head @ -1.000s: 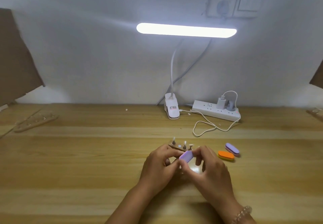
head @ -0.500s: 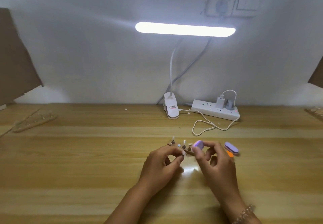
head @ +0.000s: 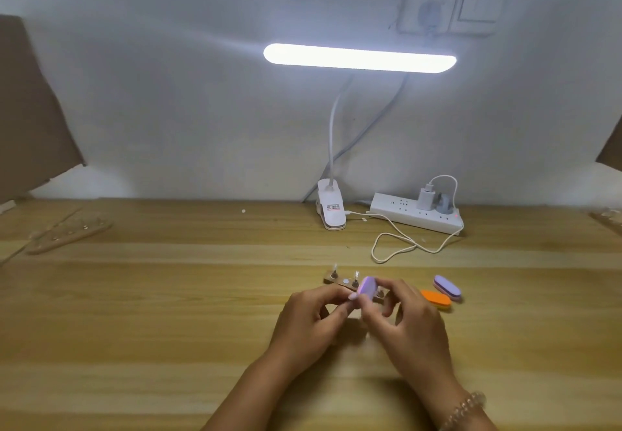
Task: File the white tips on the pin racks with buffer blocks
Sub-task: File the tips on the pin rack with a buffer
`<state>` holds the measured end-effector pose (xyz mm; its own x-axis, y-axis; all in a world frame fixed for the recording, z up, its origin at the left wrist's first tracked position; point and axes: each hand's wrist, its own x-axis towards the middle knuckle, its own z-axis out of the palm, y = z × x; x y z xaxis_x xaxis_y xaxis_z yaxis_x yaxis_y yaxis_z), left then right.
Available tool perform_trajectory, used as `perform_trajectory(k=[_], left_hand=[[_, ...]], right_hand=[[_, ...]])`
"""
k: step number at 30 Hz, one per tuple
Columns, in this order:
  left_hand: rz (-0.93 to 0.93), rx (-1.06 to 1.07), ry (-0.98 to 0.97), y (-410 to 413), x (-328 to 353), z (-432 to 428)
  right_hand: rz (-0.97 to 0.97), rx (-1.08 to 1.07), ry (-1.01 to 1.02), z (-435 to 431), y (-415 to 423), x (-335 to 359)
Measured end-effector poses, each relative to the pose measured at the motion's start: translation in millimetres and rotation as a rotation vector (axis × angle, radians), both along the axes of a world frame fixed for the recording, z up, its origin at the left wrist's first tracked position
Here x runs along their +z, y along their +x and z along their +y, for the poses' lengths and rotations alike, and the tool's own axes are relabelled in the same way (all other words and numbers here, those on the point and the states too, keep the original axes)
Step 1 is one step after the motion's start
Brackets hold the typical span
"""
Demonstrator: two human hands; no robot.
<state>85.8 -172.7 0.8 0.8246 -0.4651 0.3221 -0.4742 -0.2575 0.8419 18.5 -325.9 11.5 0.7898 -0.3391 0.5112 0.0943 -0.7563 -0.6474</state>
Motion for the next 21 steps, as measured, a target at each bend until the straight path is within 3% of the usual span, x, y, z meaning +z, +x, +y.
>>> perform_trajectory(k=[6,12,16,21], left_hand=[[0.016,-0.012,0.005,-1,1,-1],[-0.013,0.132,-0.089,0,2,-4],[0.031,0.22,-0.194,12,12,-8],[-0.063,0.333,-0.088,26,5,-14]], right_hand=[[-0.012,0.072,-0.07,8,-6,-2],[-0.074,-0.016,0.307,-14,7,-5],[-0.115,0.007,0.352,-11,7,-2],[-0.084,-0.007,0.396,-15,11,-3]])
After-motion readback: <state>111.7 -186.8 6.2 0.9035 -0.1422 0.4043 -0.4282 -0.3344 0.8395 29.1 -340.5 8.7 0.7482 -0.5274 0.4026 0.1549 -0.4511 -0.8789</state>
